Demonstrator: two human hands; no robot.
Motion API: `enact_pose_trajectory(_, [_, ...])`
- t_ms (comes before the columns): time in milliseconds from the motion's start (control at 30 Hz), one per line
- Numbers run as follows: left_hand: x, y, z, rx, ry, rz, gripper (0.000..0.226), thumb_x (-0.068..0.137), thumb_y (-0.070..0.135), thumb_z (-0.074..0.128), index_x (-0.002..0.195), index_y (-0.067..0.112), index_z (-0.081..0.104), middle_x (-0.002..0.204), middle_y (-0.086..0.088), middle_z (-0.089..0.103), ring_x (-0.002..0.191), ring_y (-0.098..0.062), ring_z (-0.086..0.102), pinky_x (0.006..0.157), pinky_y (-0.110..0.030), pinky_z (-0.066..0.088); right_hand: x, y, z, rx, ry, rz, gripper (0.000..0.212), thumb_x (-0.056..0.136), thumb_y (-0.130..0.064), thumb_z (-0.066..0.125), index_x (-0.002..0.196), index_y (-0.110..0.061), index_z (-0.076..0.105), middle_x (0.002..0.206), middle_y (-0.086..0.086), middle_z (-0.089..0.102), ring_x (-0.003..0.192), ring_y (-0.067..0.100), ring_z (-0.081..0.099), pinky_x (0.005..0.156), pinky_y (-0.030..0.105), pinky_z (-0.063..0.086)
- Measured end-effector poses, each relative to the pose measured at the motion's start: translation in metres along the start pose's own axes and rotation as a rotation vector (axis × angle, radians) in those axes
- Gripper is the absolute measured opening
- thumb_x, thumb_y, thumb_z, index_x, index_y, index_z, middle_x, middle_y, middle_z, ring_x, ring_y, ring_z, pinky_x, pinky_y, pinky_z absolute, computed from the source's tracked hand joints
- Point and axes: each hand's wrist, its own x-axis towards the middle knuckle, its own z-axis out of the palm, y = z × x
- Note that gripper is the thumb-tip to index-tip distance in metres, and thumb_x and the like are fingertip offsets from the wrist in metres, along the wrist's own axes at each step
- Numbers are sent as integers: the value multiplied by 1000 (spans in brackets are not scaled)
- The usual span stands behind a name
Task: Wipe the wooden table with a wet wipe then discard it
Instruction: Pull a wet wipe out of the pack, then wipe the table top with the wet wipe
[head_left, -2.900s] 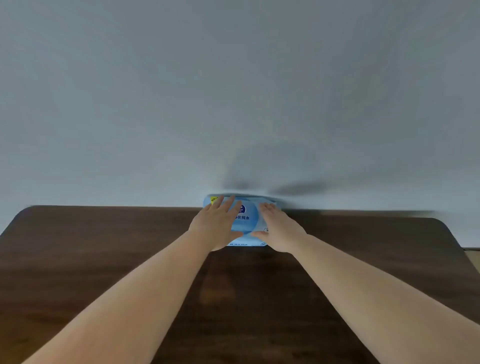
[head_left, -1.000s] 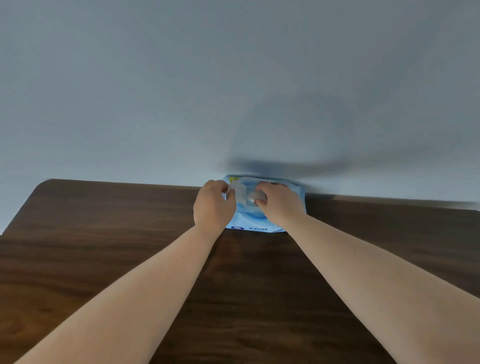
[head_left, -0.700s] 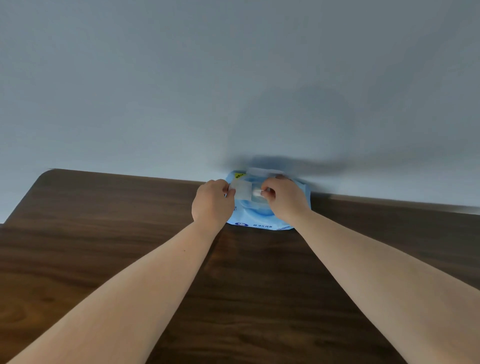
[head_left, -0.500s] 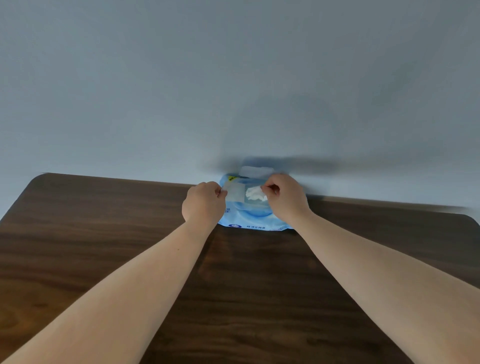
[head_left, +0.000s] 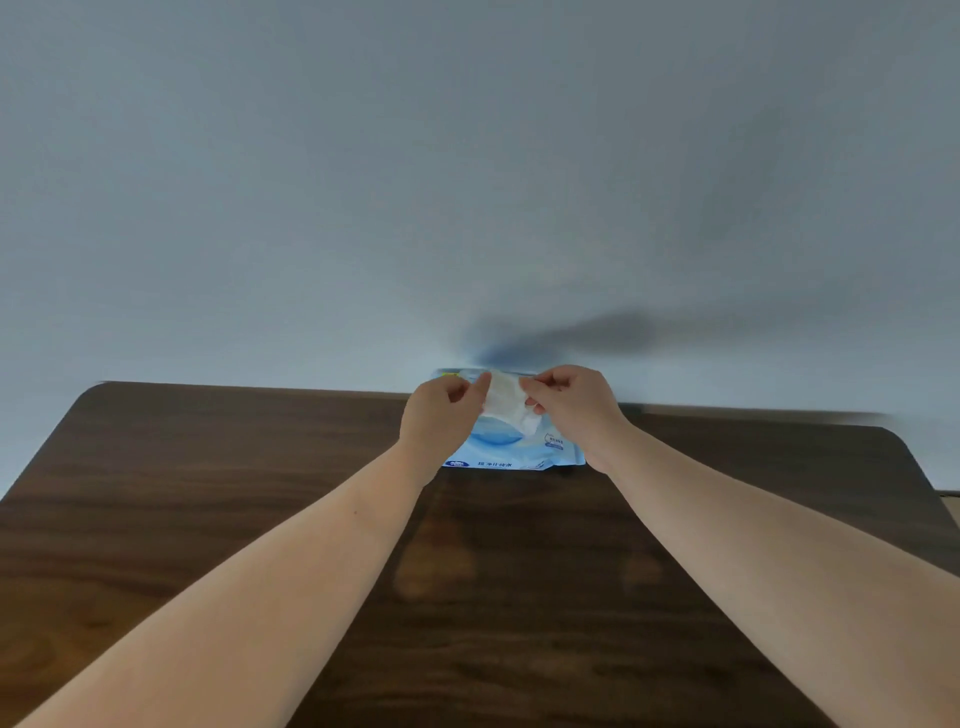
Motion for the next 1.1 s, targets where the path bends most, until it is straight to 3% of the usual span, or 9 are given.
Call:
enact_pose_trajectory(133, [-11, 6, -1, -270, -128, -211, 37, 88, 40, 61, 97, 4, 64, 93, -6, 68, 88, -17, 69, 82, -31, 56, -11, -3, 4, -10, -87, -14, 10, 88, -21, 67, 90, -12, 70, 79, -2, 66, 71, 10, 58, 61, 21, 43])
enact_pose_trajectory(267, [-15, -1, -10, -301, -71, -279, 7, 87, 17, 67, 90, 14, 62, 97, -7, 66, 88, -17, 66, 79, -26, 57, -19, -5, 7, -66, -122, -49, 11, 89, -22, 65, 93, -13, 69, 82, -2, 62, 69, 9, 51, 55, 17, 38])
enact_pose_trajectory(400, [-20, -13, -27, -184, -30, -192, 4, 86, 15, 67, 86, 13, 64, 82, -2, 64, 75, -13, 61, 77, -26, 56, -17, -6, 10, -173, -33, -127, 14, 92, -22, 60, 94, -10, 65, 82, -1, 59, 78, 16, 52, 66, 25, 43])
enact_pose_trajectory(567, [-20, -33, -59, 142, 85, -80, 7, 85, 15, 62, 89, 11, 65, 78, 3, 59, 77, -16, 55, 65, -25, 42, -11, -17, 19, -213, 61, -195, 19, 93, -20, 56, 98, -3, 64, 84, 2, 60, 82, 19, 53, 73, 27, 41])
enact_pose_trajectory(667, [-17, -44, -76, 243, 185, -55, 12, 88, 18, 56, 97, 14, 63, 91, 0, 64, 82, -17, 56, 70, -28, 42, -13, -28, 32, -241, 114, -334, 18, 92, -18, 56, 90, -1, 64, 85, 6, 62, 84, 20, 54, 73, 25, 37])
enact_pose_trajectory(767, [-20, -56, -91, 252, 227, -103, 25, 93, 24, 53, 115, 14, 57, 107, 0, 62, 94, -17, 55, 79, -28, 42, -24, -29, 51, -462, 117, -579, 20, 91, -18, 55, 81, -4, 64, 86, 7, 66, 90, 24, 54, 76, 29, 38])
enact_pose_trajectory(933, [-38, -87, -117, 379, 140, -144, 35, 97, 30, 47, 130, 17, 50, 128, -3, 58, 116, -23, 55, 94, -35, 45, -62, 0, 92, -833, -256, -812, 30, 95, -31, 47, 81, -10, 64, 86, 2, 66, 87, 19, 58, 76, 31, 46])
enact_pose_trajectory(1033, [-48, -108, -131, 556, 57, -159, 42, 97, 34, 46, 136, 19, 45, 138, -4, 52, 123, -25, 51, 98, -39, 44, -81, 22, 121, -896, -555, -647, 29, 96, -38, 48, 95, -13, 63, 93, 4, 66, 81, 16, 58, 69, 28, 44])
enact_pose_trajectory(1100, [-51, -123, -138, 656, -36, -197, 48, 97, 38, 44, 140, 19, 39, 143, -5, 46, 127, -28, 47, 102, -42, 42, -86, 33, 137, -932, -615, -555, 31, 97, -41, 45, 104, -15, 61, 98, 3, 67, 82, 16, 61, 68, 28, 48])
